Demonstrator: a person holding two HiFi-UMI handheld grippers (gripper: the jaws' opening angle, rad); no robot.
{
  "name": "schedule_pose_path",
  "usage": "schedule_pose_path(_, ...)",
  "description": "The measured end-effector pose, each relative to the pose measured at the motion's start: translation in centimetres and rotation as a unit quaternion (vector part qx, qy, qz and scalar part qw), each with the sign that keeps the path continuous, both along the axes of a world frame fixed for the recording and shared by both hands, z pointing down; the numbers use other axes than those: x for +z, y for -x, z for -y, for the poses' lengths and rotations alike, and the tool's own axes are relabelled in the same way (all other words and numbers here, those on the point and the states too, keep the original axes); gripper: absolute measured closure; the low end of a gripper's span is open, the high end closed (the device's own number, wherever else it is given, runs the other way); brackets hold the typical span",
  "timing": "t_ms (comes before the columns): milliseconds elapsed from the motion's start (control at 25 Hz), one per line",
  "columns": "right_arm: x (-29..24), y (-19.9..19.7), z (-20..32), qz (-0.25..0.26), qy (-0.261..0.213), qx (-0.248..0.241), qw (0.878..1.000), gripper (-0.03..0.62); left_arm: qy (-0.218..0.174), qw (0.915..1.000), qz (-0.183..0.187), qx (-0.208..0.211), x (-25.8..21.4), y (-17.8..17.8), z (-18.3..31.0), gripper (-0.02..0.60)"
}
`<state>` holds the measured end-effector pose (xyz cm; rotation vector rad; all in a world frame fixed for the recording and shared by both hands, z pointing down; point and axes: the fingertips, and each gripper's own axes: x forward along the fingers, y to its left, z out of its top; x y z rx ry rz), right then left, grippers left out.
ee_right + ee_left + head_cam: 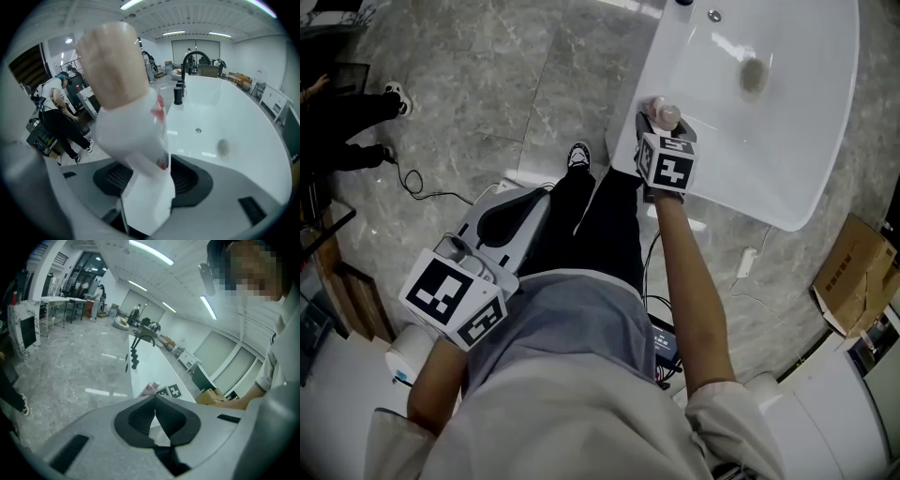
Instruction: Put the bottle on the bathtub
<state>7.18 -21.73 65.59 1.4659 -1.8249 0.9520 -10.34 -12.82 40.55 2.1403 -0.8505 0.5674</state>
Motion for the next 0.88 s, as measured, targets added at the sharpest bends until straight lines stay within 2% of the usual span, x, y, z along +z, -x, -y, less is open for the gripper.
schedule_pose_path(360, -2.2, -0.3, -2.2, 0.009, -0.005, 0.000, 1.000, 0.362, -0.021, 0.9996, -0.018, 0.007, -1.6, -1.1, 0.2, 0.575)
schedule_pose_path(600, -4.0, -0.1, -3.9, 0.013, -0.013, 0.003, 1.000, 0.367, -0.036, 0.9991, -0.016, 0.017, -2.3, -1.0, 0.1, 0.575)
schedule_pose_path(880, -8.8, 0.7, -5.3, 0.041, -0.039, -0.004, 0.998, 0.387, -0.060, 0.9978, -0.025, 0.015, -4.2, -0.5, 1.2, 0.575)
